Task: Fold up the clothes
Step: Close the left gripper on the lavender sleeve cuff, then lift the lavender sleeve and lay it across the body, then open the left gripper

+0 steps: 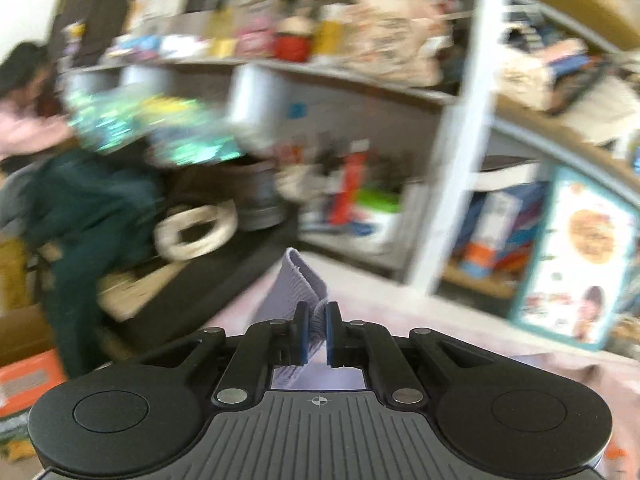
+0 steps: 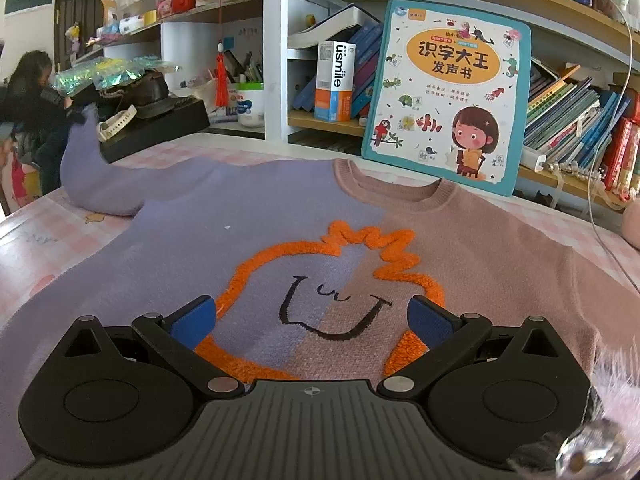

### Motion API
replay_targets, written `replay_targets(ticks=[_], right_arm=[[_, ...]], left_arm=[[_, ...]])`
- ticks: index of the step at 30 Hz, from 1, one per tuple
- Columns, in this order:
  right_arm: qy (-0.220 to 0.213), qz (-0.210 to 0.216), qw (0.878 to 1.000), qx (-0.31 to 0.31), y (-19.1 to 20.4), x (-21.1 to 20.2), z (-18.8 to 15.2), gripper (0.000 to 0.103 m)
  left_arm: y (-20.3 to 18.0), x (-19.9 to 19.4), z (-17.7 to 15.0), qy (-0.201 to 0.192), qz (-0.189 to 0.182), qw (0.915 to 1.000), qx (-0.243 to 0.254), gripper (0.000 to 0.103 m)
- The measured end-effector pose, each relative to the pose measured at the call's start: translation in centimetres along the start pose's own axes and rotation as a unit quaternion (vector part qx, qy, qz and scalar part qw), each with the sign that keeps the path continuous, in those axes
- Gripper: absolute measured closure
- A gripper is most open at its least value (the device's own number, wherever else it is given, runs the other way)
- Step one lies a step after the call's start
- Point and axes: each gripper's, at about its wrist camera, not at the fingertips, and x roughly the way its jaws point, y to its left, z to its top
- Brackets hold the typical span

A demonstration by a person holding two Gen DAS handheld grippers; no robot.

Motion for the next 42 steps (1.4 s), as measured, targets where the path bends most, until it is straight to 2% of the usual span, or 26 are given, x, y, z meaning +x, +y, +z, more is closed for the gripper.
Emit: replay_targets(ticks=[3, 6, 10, 14, 17, 21, 27, 31, 37, 39, 42], right_arm=[[-0.013, -0.006, 1.000, 0.004, -0.5, -0.8, -0.1, 0.001], [-0.020, -0.027, 0.999, -0.022, -0.9, -2.0, -0.6, 0.001], [-0.008, -0.063, 0.996, -0.065, -1.5, -2.9, -1.7, 0.001], [0.000, -0.053, 0.998, -0.046, -2.7, -3.2, -2.2, 0.001], [0.027, -0.038, 0.998, -0.031, -3.1, -2.2, -2.2, 0.001], [0.045, -0.019, 0.999, -0.008, -3.8, -1.6, -2.2, 0.001], [0.046, -0.003, 0.996, 0.070, -6.1, -1.6, -2.3, 0.000], [0.037, 0.008, 0.995, 0.096, -6.8, -2.0, -2.4, 0.000], [0.043, 0.000, 0.996, 0.083, -6.2, -1.9, -2.2, 0.000], [0.043, 0.000, 0.996, 0.082, -6.2, -1.9, -2.2, 0.000], [0.042, 0.003, 0.995, 0.087, -6.5, -1.9, -2.2, 0.000]], left_arm=[[-3.7, 0.1, 0.8, -0.009, -0.059, 0.9980, 0.022, 0.097], [-7.6, 0.3, 1.4, -0.014, -0.111, 0.9925, 0.049, 0.097], [-12.1, 0.7, 2.0, -0.012, -0.171, 0.9831, 0.064, 0.097], [-16.7, 0.9, 2.3, -0.015, -0.221, 0.9720, 0.079, 0.097], [-20.0, 1.0, 2.2, -0.014, -0.252, 0.9634, 0.089, 0.097], [-24.0, 1.5, 1.6, -0.003, -0.284, 0.9534, 0.102, 0.097], [-29.3, 3.0, -0.9, 0.040, -0.322, 0.9380, 0.122, 0.097], [-32.0, 4.3, -3.1, 0.072, -0.329, 0.9306, 0.143, 0.098], [-33.5, 6.3, -5.8, 0.112, -0.328, 0.9240, 0.161, 0.097], [-33.6, 6.5, -6.2, 0.124, -0.341, 0.9165, 0.168, 0.096], [-32.7, 5.4, -5.7, 0.121, -0.377, 0.9026, 0.169, 0.081]])
